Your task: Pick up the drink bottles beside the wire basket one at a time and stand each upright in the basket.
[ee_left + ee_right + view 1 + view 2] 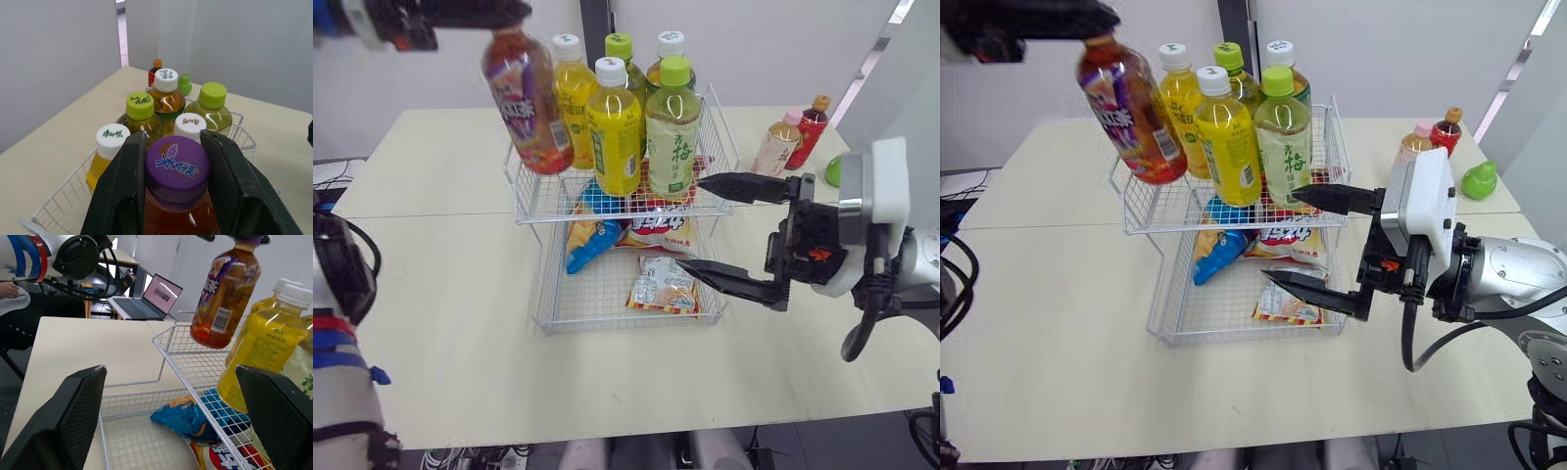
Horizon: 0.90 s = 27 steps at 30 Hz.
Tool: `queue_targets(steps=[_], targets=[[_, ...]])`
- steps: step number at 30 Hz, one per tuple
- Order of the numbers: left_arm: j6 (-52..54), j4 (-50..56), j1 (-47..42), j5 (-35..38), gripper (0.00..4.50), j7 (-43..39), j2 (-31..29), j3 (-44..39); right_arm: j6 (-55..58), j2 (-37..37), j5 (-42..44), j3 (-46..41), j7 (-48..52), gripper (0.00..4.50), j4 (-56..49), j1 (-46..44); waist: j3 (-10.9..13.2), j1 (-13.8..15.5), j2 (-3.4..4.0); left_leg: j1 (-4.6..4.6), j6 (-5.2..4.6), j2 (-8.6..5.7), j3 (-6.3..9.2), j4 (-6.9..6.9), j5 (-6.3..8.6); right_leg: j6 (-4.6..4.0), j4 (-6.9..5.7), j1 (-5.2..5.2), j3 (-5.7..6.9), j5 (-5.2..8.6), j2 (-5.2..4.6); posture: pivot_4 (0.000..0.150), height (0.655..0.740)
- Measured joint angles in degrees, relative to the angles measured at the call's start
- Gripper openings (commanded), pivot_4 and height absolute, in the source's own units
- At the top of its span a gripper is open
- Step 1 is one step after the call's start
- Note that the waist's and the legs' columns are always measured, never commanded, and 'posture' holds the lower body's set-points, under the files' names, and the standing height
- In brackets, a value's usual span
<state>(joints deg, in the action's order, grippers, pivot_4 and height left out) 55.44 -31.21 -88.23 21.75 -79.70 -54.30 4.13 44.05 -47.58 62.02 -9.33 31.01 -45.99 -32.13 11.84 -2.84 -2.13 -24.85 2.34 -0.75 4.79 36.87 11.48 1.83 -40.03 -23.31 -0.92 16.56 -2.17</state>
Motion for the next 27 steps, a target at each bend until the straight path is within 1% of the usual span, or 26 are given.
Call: queue_targets(steps=[6, 13, 27], targets=[[-3.1, 0.4, 2.7, 0.1, 1.33, 1.6, 2.5, -0.9, 0.0, 0.7, -0.5, 0.1, -1.3, 4.5, 0.1, -0.1, 0.0, 0.1, 0.0, 0.0, 0.0, 0.0, 0.01, 0.01, 0.0, -0.02, -0.01, 0.0, 0.0, -0.01, 0.0, 0.15, 0.7308], [-6.5, 0.3, 5.4, 0.1, 1.33, 1.6, 4.5, -1.0, -0.5, 0.9, -0.5, 0.0, -2.5, 4.5, 0.1, -0.2, 0.0, 0.1, 0.0, 0.0, 0.0, -0.01, 0.0, 0.01, 0.0, -0.03, -0.01, 0.0, 0.0, -0.02, 0.0, 0.15, 0.7308], [-9.6, 1.6, 8.1, 0.7, 1.33, 1.3, 5.3, -2.3, -1.1, -0.6, 0.1, -1.3, -3.4, 4.5, -0.5, 1.5, 0.0, 0.1, -0.01, 0.02, 0.0, -0.02, 0.0, 0.03, 0.0, -0.04, -0.04, 0.03, -0.01, -0.03, 0.0, 0.15, 0.7308]])
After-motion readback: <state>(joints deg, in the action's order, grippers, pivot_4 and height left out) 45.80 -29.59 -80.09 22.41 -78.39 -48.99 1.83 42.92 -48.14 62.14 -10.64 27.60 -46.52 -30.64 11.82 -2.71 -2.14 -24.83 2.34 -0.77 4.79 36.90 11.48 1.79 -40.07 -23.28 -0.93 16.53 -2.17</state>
